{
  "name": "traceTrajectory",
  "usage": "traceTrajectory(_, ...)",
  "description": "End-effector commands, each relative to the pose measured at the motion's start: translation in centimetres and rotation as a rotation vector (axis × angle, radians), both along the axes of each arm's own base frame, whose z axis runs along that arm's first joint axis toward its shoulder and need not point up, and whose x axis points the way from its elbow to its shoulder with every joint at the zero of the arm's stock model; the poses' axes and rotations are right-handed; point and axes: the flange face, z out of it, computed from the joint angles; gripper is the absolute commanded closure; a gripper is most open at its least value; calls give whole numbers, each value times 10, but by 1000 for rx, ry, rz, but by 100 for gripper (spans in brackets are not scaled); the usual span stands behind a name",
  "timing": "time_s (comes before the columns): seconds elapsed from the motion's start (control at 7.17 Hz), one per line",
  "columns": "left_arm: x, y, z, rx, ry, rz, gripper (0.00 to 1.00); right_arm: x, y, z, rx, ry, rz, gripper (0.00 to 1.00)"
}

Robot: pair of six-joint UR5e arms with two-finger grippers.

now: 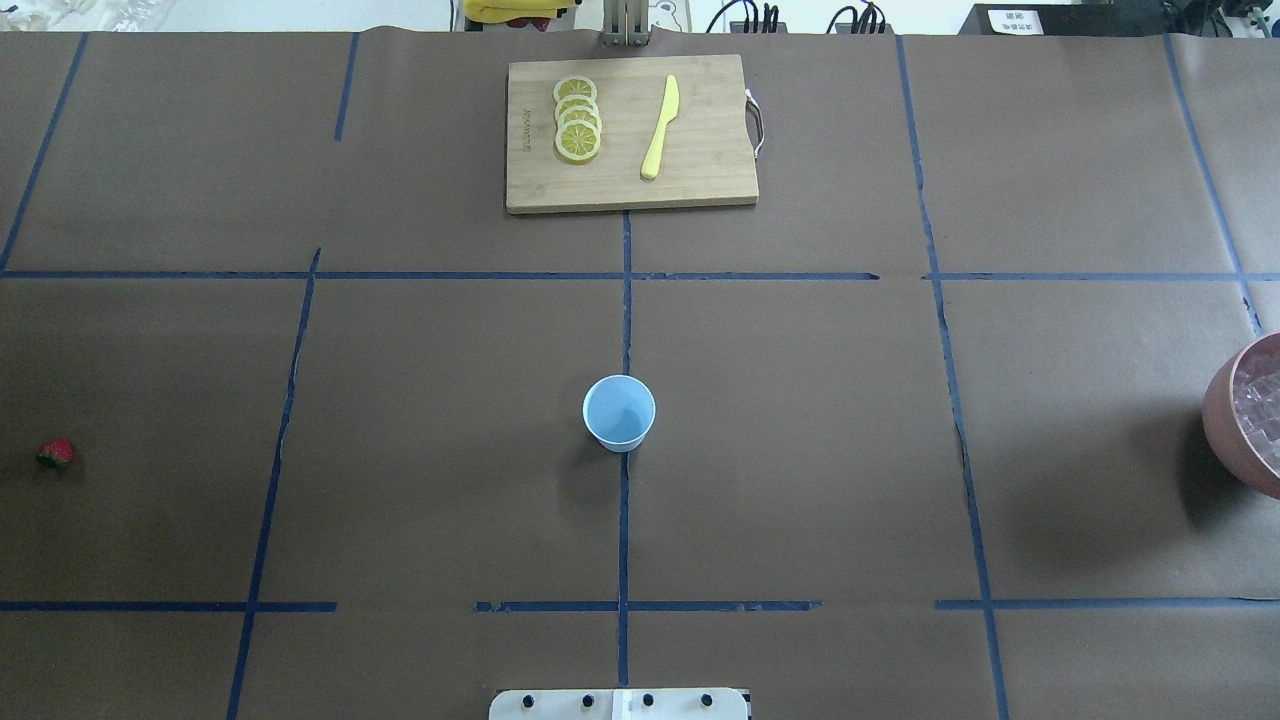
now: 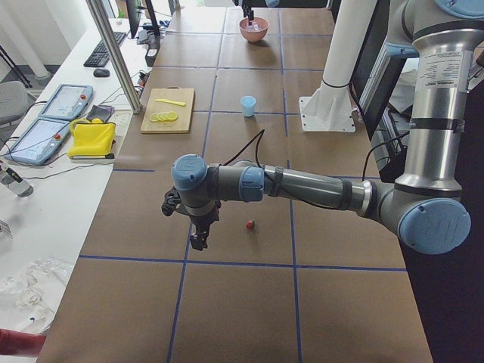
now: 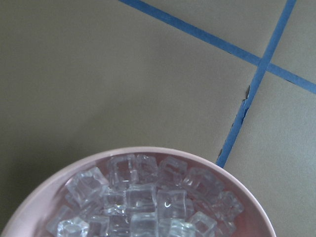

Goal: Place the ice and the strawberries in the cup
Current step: 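Lower the right gripper into the pink bowl and grasp an ice cube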

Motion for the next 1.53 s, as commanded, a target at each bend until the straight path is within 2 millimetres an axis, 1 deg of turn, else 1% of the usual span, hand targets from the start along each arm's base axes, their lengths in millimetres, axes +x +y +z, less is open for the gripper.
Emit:
traceTrajectory(0.0, 0, 0, -1, 1, 0, -1, 0, -3, 2, 9, -7, 8, -14, 5)
traceTrajectory(0.28, 0, 0, -1, 2, 0, 0, 0, -10, 3, 13, -14, 11, -33, 7)
traceTrajectory(0.56, 0, 0, -1, 3, 0, -1, 0, -12, 5, 16, -20, 15, -40, 10)
traceTrajectory(0.7, 0, 0, -1, 2, 0, -1, 0, -12, 6, 18, -26, 17, -40, 24)
traceTrajectory(0.84, 0, 0, -1, 2, 0, -1, 0, -12, 6, 19, -29, 19, -39, 60)
traceTrajectory(0.98, 0, 0, -1, 4, 0, 0, 0, -11, 5, 18, -25, 17, -40, 86)
traceTrajectory(1.11, 0, 0, -2, 6, 0, 0, 0, -12, 4, 16, -21, 15, -39, 98)
traceTrajectory(1.25, 0, 0, -2, 6, 0, 0, 0, -12, 2, 10, -13, 9, -37, 98)
traceTrajectory(1.39, 0, 0, -2, 6, 2, 0, 0, -6, -2, -2, 4, -3, -21, 98)
